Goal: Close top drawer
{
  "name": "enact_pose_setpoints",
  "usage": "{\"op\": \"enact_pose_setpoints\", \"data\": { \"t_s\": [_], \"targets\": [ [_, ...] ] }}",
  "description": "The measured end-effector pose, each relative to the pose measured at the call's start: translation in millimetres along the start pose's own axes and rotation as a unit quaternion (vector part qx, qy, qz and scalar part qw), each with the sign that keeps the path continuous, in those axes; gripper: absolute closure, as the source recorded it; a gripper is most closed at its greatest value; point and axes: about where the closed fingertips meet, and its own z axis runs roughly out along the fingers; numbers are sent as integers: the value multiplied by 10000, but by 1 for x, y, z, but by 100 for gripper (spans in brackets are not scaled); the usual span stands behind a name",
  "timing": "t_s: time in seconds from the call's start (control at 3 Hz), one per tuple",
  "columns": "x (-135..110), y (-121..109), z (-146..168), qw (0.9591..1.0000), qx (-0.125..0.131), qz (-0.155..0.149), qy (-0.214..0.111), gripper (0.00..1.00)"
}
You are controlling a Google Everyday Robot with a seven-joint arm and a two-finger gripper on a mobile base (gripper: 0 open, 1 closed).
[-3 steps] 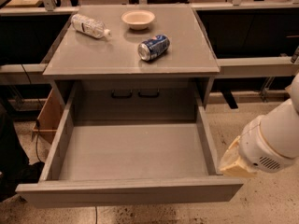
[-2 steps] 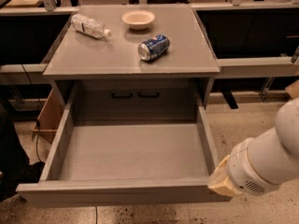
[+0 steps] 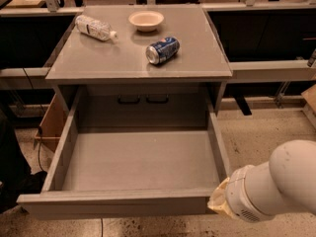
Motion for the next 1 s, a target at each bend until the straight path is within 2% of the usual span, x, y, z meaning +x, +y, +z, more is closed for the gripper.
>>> {"op": "enact_pose_setpoints", "data": {
  "t_s": [0.67, 1.0],
  "targets": [
    [-3, -15, 28, 9982, 551, 14, -232, 100],
    [-3, -15, 27, 9982, 551, 14, -232, 100]
  ]
}}
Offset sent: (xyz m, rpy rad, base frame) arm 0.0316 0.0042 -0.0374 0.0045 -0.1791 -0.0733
